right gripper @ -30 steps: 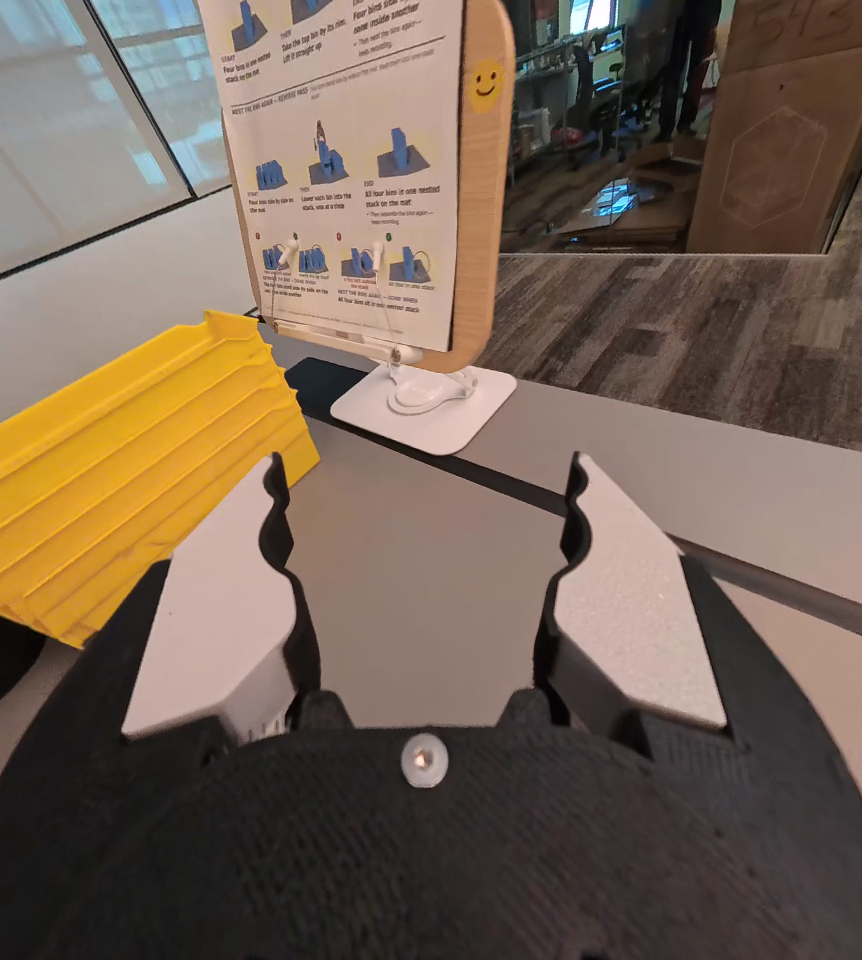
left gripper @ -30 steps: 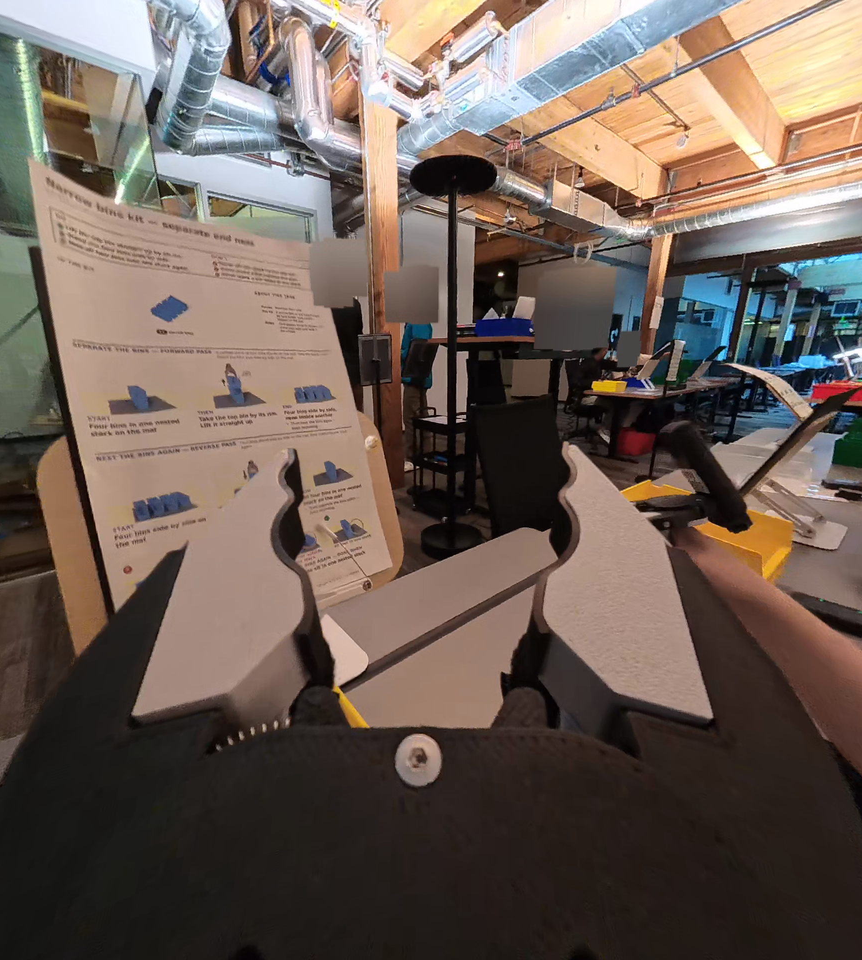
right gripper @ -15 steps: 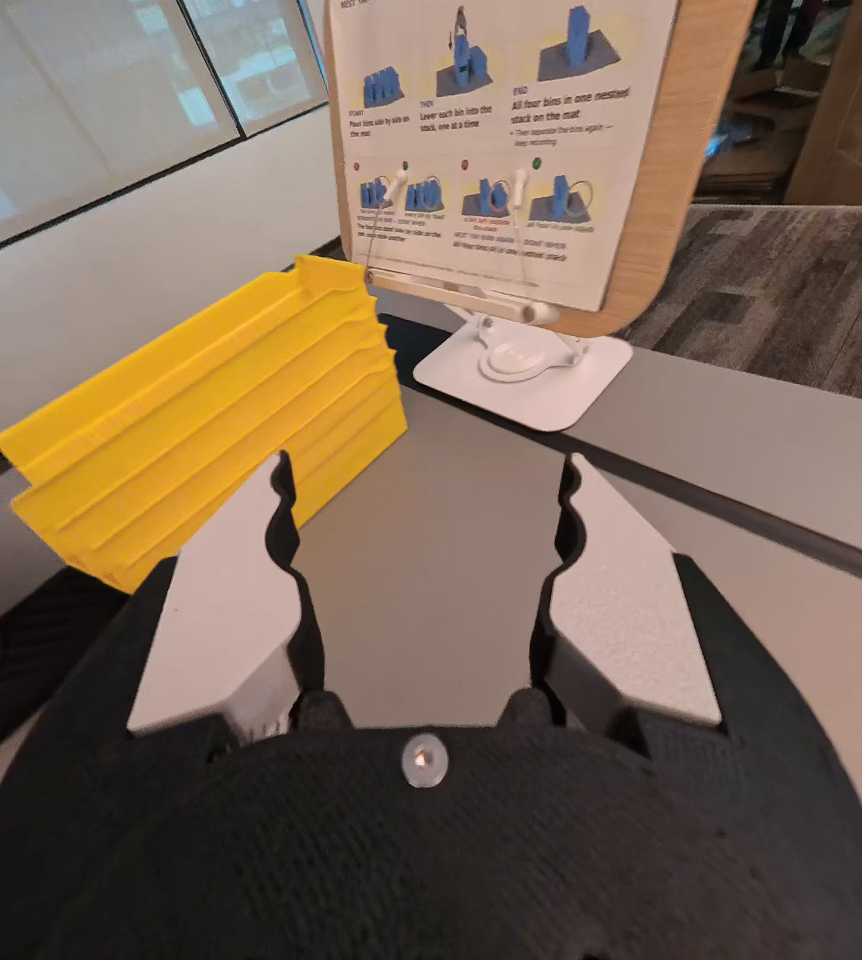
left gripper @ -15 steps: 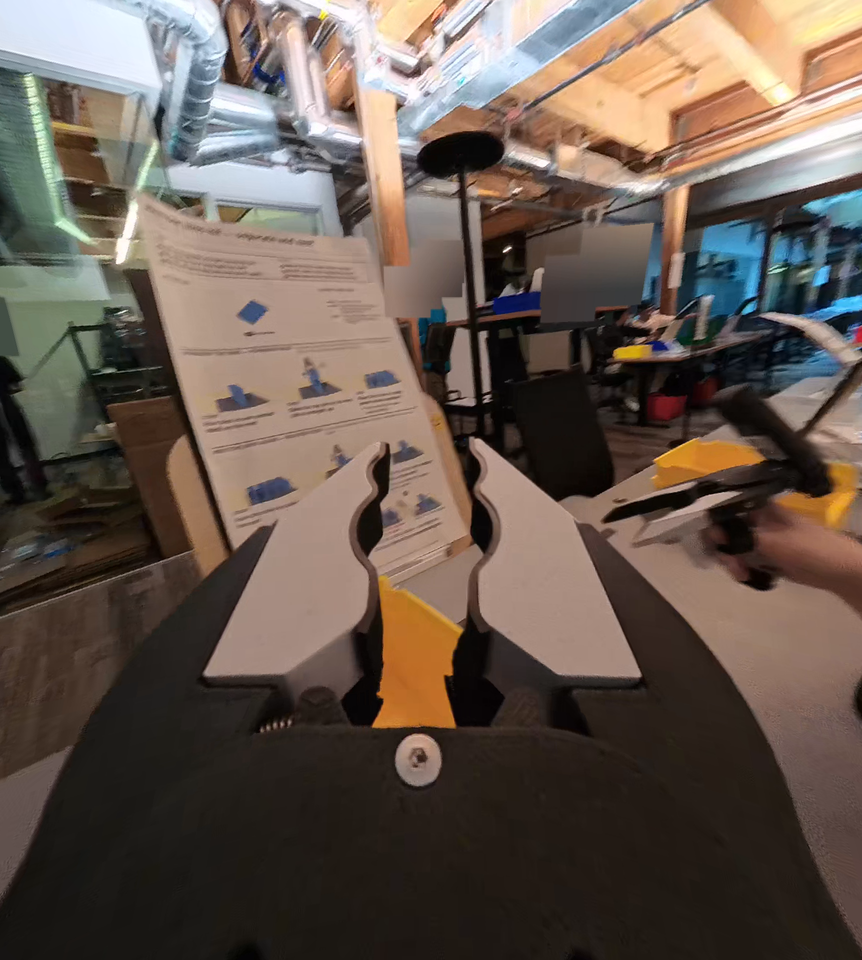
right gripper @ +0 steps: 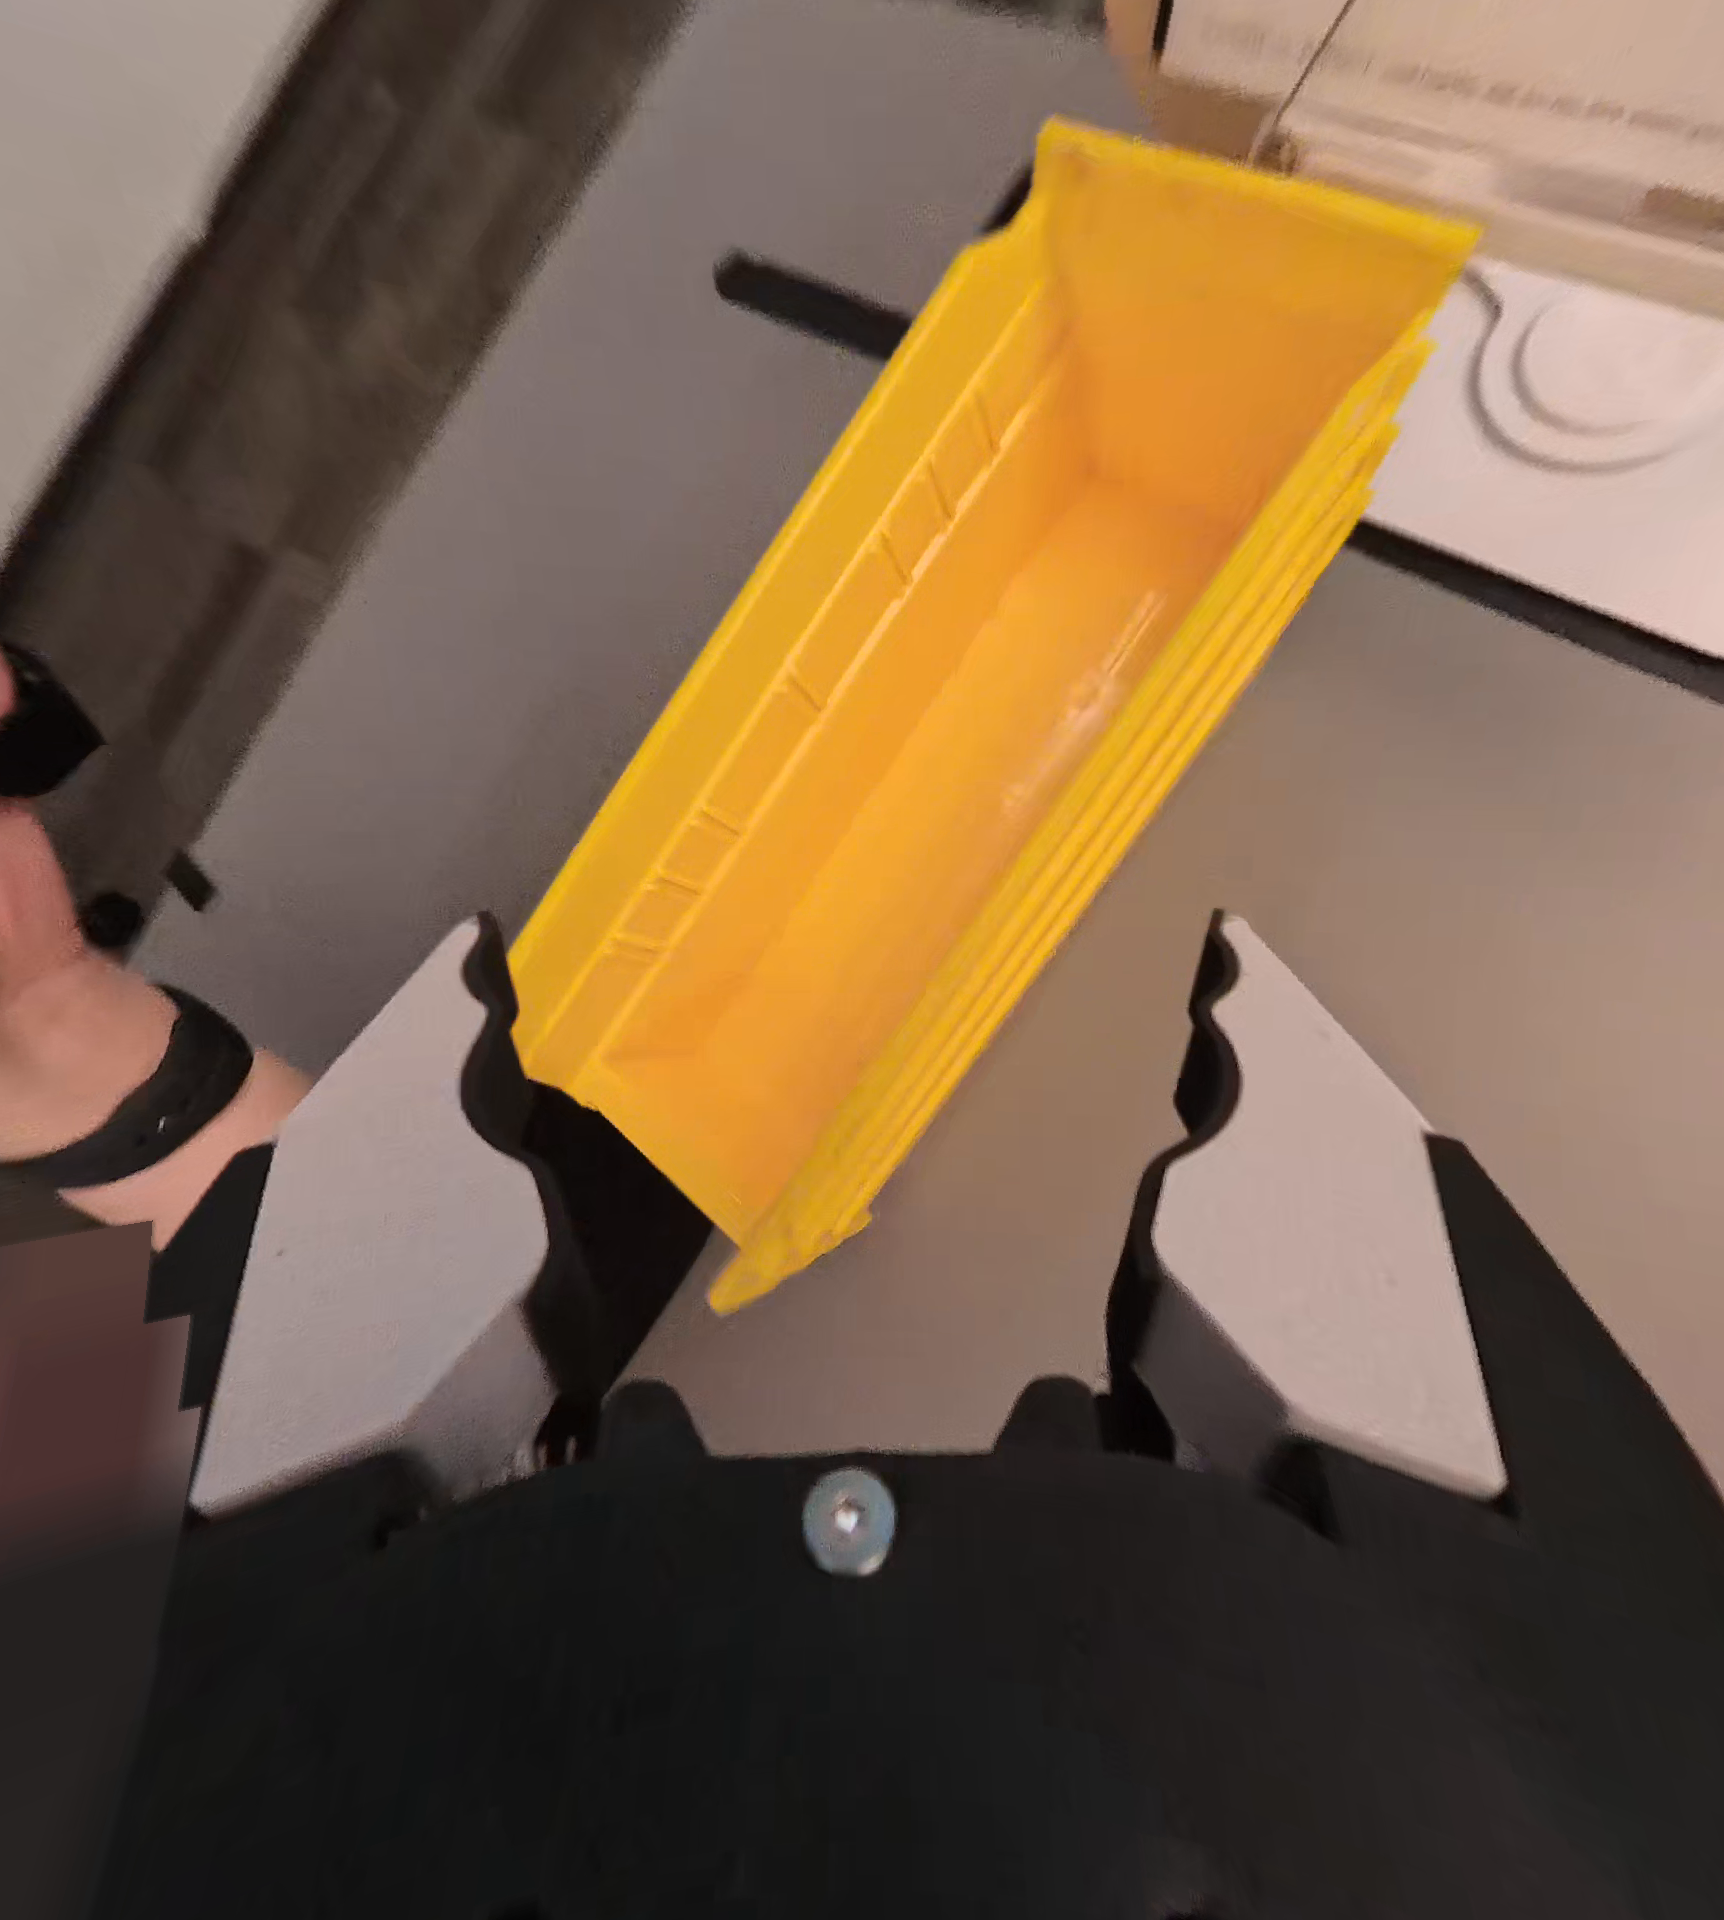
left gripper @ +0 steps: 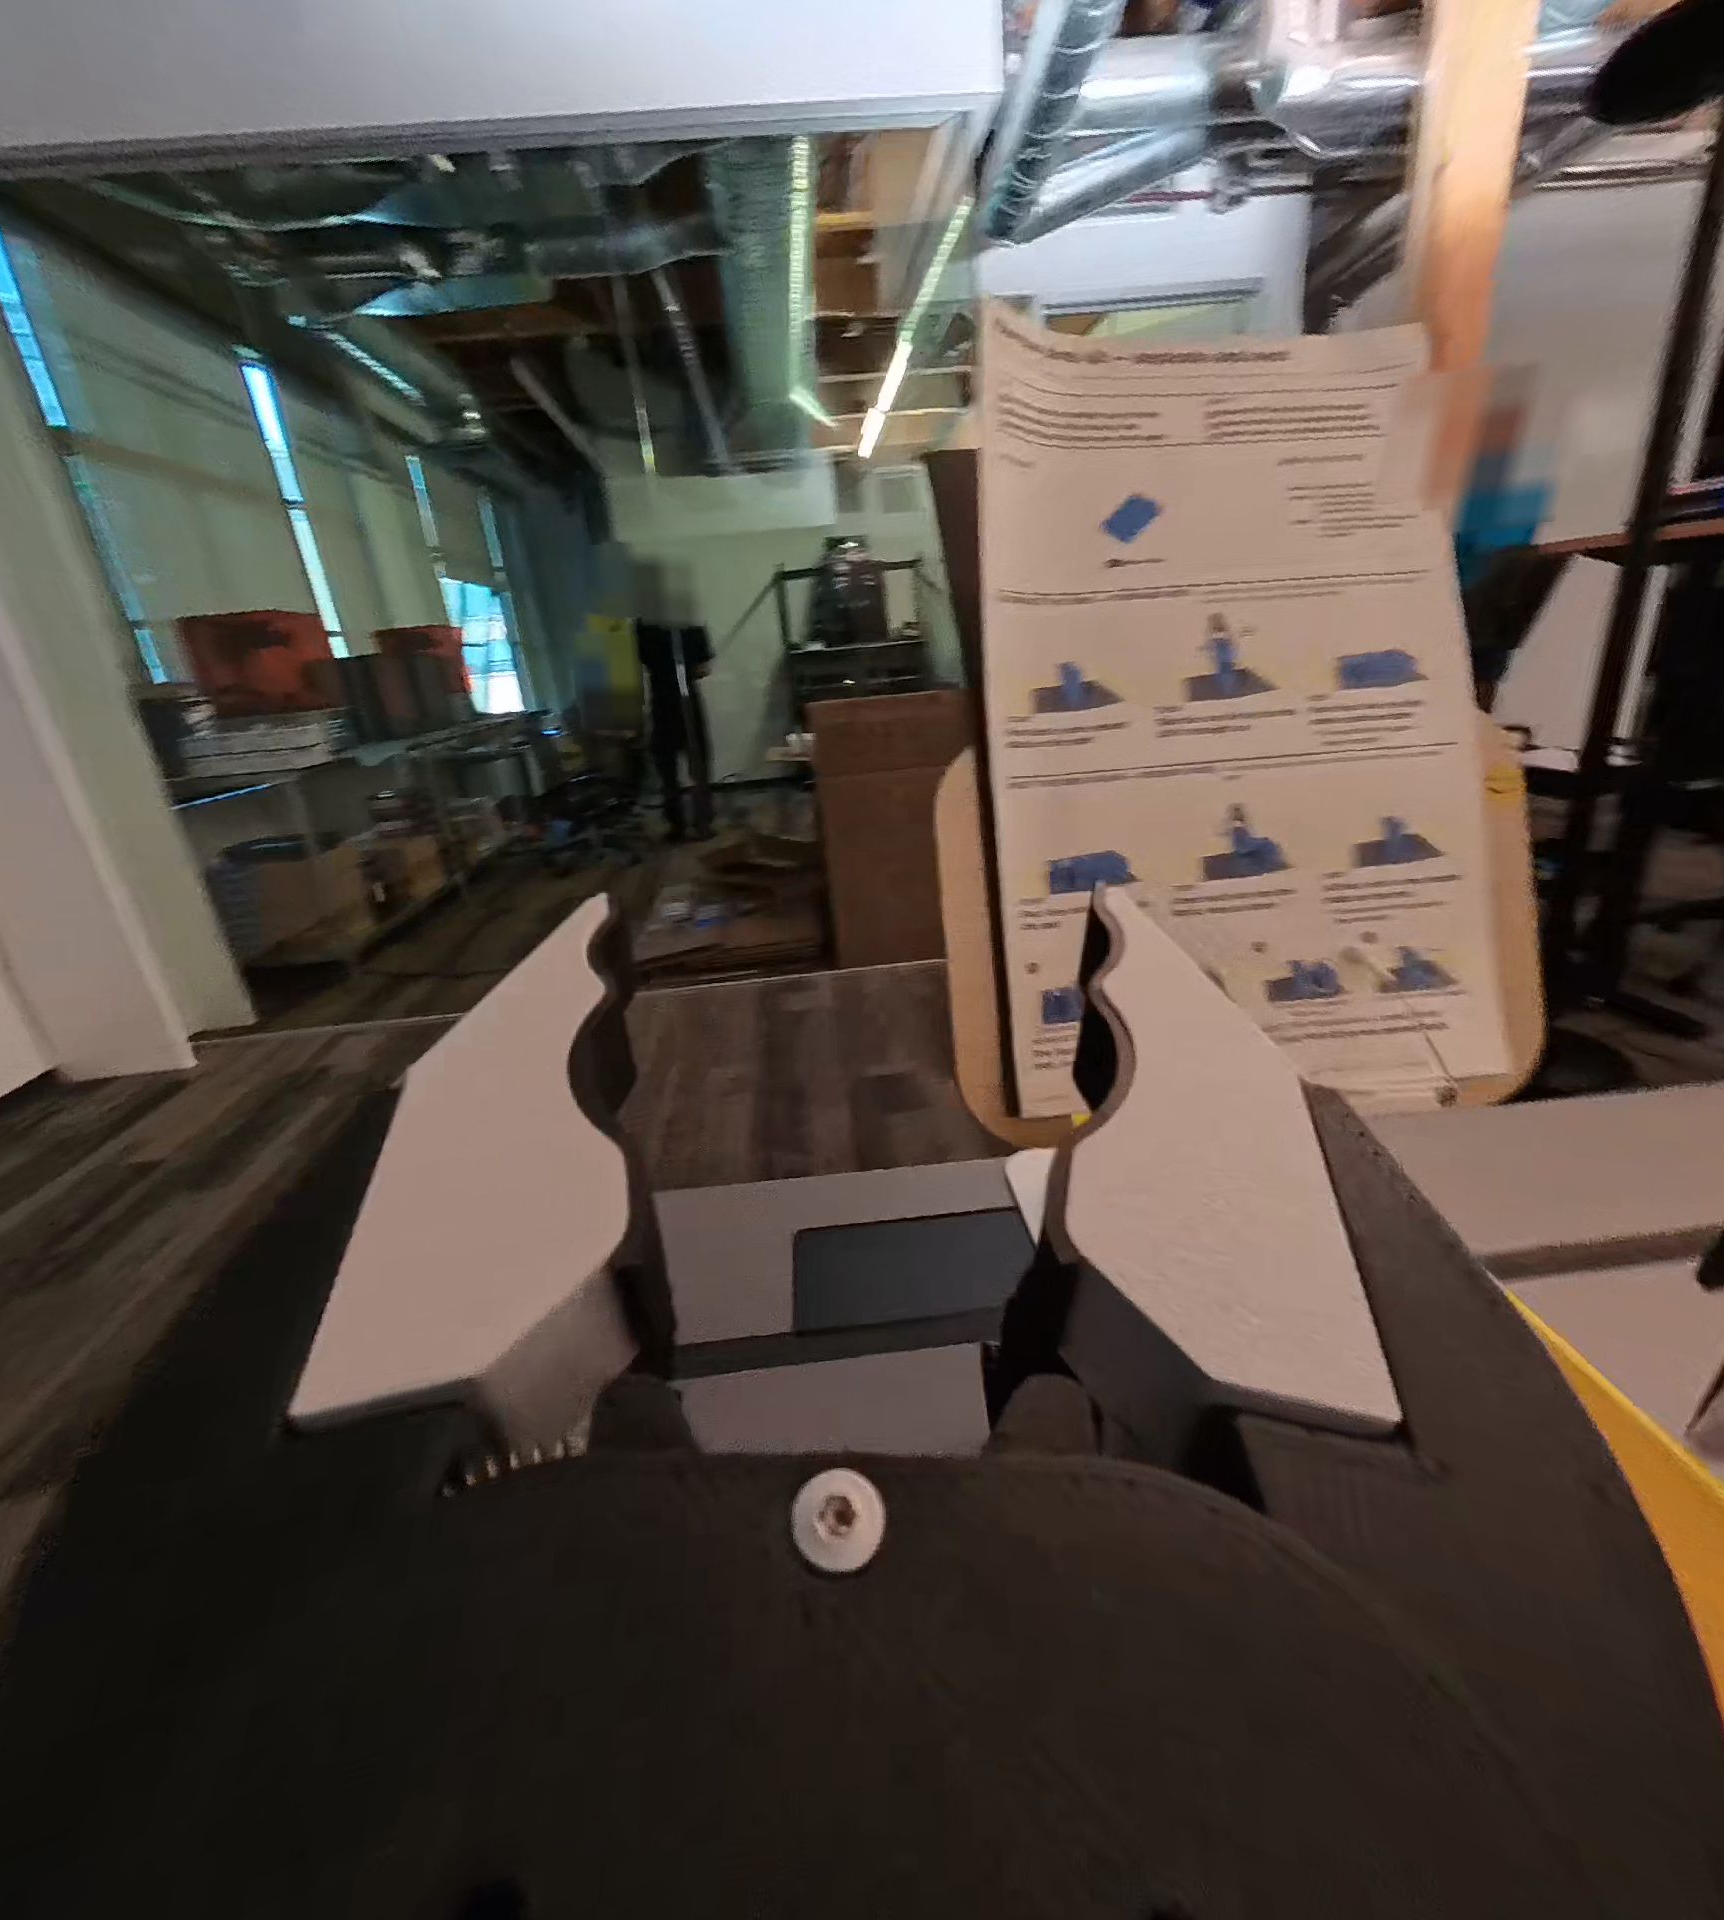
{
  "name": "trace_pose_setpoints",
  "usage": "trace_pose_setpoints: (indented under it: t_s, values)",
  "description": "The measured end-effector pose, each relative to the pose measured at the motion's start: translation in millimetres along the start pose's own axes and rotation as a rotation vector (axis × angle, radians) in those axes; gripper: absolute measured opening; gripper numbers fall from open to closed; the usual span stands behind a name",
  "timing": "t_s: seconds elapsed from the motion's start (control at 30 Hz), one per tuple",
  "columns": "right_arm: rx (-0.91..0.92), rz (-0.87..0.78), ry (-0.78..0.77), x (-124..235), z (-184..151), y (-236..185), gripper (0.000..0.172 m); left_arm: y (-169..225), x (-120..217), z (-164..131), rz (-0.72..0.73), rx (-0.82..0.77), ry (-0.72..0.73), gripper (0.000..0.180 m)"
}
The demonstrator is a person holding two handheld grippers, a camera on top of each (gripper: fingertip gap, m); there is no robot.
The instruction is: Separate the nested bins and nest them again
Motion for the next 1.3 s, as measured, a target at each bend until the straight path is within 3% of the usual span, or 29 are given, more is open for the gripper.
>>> trace_pose_setpoints:
  t_s: [0.23,0.47,0.63,0.93,1.3]
  values:
    - [-0.047,-0.265,-0.263,-57,20,-39,0.141,-11,-4,-14,0.092,-0.016,-0.046,0.087]
    - [-0.039,-0.552,-0.496,-94,7,-32,0.149,-14,-6,-23,0.054,0.074,-0.058,0.088]
    - [-0.226,-0.521,-0.545,-101,5,-26,0.148,-15,-4,-22,0.032,0.090,-0.047,0.087]
    - [-0.293,-0.492,-0.569,-94,11,-27,0.117,-15,-4,-27,-0.016,0.113,-0.091,0.084]
    - [-0.316,-0.465,-0.611,-86,15,-27,0.112,0,-10,-24,-0.061,0.100,-0.104,0.081]
Point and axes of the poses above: each gripper's, where its closed fingertips meet, x back along the fingers, z out of its top, y = z × x across the jaws, the point moved 6 cm from there along x, back along the fingers, and after that the axes turned 12 degrees about -z, right-handed, at the moved point
